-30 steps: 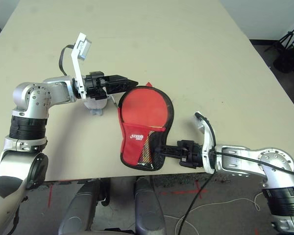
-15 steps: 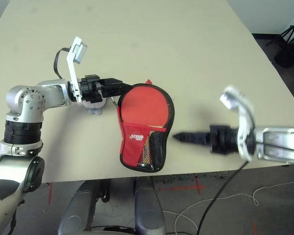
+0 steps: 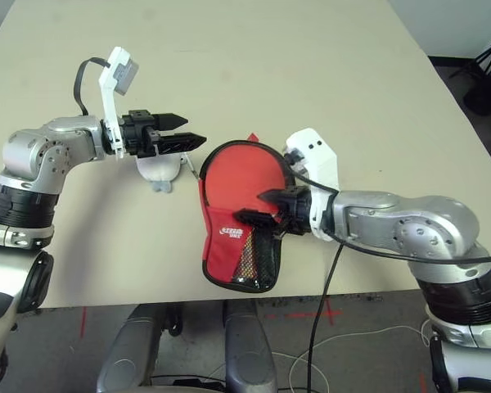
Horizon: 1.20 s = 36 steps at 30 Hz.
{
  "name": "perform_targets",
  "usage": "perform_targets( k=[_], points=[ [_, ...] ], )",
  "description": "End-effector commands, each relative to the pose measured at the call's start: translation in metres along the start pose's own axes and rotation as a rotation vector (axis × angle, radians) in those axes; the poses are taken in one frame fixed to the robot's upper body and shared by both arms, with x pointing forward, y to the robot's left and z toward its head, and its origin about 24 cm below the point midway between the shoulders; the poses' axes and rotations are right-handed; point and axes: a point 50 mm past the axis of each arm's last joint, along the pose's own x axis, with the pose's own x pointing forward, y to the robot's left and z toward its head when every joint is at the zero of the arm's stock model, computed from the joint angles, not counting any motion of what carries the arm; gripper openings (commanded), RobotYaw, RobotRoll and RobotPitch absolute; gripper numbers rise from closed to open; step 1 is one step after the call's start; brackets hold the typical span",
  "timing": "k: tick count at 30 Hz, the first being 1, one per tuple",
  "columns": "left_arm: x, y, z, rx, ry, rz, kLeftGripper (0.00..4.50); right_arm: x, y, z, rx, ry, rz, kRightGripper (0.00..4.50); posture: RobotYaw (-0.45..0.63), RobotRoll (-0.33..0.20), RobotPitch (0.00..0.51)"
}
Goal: Store the ping-pong paddle in its case and zip it.
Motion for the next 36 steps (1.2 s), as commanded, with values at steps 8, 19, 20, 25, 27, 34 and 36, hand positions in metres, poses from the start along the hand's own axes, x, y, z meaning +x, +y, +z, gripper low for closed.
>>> perform_targets(
  k=[8, 19, 20, 25, 27, 34, 36],
  points=[
    [0.005, 0.001, 0.001, 0.013, 0.003, -0.013, 4.5, -0.002, 0.01, -0.016, -0.188, 0.04, 0.015, 4.48, -0.06, 0.0, 0.29],
    [0.009, 0.001, 0.002, 0.039, 0.008, -0.02, 4.5, 0.01, 0.004, -0.031, -0.316, 0.064, 0.026, 4.48, -0.07, 0.0, 0.27],
    [0.009, 0.001, 0.002, 0.042, 0.01, -0.02, 4.5, 0.012, 0.004, -0.031, -0.319, 0.061, 0.031, 4.48, -0.07, 0.0, 0.269],
    [0.009, 0.003, 0.004, 0.067, 0.023, -0.021, 4.5, 0.022, 0.001, -0.035, -0.347, 0.082, 0.047, 4.48, -0.06, 0.0, 0.258],
    [0.008, 0.004, 0.004, 0.102, 0.055, -0.022, 4.5, 0.026, 0.001, -0.038, -0.348, 0.096, 0.057, 4.48, -0.05, 0.0, 0.257],
    [-0.015, 0.018, 0.011, 0.247, 0.215, 0.024, 4.5, 0.03, -0.005, -0.045, -0.351, 0.131, 0.067, 4.48, -0.04, 0.0, 0.248],
    [-0.024, 0.022, 0.017, 0.269, 0.251, 0.054, 4.5, 0.03, -0.005, -0.044, -0.352, 0.131, 0.069, 4.48, -0.03, 0.0, 0.246]
  ],
)
